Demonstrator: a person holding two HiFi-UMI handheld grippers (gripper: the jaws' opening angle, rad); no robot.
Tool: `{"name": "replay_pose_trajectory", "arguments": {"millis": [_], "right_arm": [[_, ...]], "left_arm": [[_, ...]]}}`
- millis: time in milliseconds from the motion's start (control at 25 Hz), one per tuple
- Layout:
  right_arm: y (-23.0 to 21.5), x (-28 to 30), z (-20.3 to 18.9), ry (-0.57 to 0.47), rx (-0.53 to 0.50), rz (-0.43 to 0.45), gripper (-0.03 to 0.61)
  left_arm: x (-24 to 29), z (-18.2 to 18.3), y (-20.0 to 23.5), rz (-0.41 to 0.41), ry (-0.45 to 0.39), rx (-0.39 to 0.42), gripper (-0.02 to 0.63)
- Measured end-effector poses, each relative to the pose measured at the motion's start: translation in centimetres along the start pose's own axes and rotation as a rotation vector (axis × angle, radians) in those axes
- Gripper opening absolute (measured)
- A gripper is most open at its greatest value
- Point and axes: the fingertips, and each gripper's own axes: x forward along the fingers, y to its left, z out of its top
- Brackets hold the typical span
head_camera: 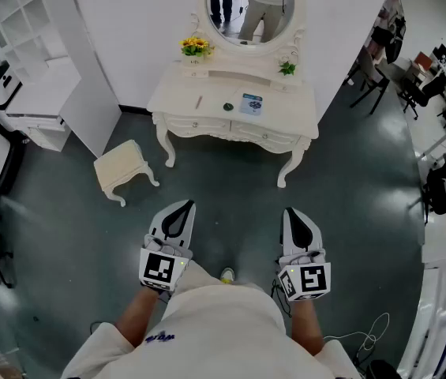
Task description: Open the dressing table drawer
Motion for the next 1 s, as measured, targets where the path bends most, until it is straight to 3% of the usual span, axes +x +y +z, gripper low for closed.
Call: {"name": "replay_pose_trajectory", "arguments": {"millis": [640, 1000], "right_arm": [[-2.7, -1.1, -0.2, -0.04, -0.001, -0.019, 0.009], [-4.0, -1.8, -1.0, -0.022, -0.04, -0.049, 0.011]], "left_arm": [[1.8, -0.2, -1.8, -0.038, -0.015, 0.036, 0.005], [1.7, -1.2, -1.2, 0.004, 0.007, -0.001, 0.005]]}}
